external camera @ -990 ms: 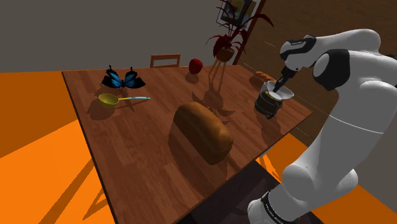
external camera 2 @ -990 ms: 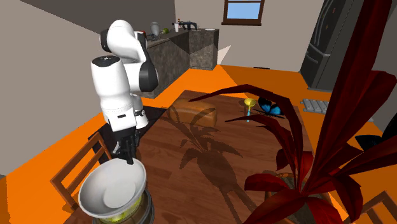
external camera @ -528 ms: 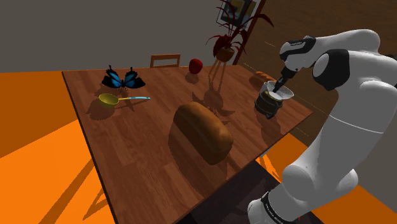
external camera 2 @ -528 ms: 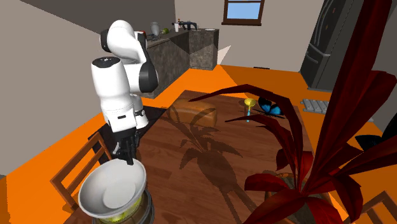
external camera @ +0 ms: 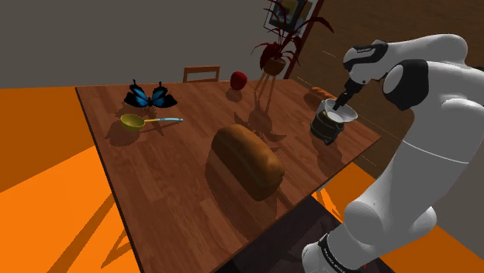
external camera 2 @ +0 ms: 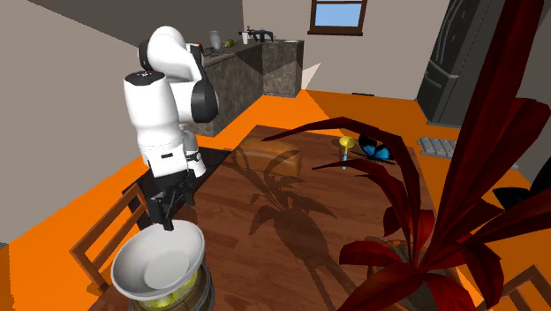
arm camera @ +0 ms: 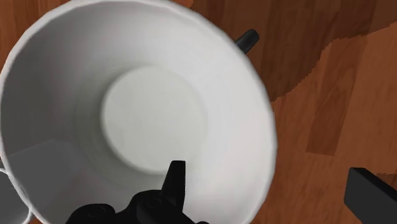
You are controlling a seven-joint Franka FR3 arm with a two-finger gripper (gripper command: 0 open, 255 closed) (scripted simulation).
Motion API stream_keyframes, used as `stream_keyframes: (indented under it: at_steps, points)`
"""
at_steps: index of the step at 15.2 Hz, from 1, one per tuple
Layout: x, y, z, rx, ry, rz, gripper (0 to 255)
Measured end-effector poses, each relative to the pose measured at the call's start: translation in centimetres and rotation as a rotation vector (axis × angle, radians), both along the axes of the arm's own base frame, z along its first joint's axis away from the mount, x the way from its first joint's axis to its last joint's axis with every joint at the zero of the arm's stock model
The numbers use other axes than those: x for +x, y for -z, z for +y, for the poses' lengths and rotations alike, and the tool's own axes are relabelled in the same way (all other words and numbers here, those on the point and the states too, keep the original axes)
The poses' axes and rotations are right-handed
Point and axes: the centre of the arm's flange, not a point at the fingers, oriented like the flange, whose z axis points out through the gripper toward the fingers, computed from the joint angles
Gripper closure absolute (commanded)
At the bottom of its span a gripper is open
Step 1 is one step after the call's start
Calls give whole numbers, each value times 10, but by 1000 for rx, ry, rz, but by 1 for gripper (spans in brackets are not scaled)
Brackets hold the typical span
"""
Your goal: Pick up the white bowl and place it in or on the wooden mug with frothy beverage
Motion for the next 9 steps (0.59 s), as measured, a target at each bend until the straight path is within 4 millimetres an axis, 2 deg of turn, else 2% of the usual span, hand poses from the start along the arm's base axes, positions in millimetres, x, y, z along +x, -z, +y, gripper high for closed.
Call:
stream_keyframes:
  at_steps: [2,3,9]
  points:
    - [-3,-24,4,0,0,-1,0]
    - [-3,-28,5,-1,0,-1,0]
    - [-2,-34,4,0,0,0,0]
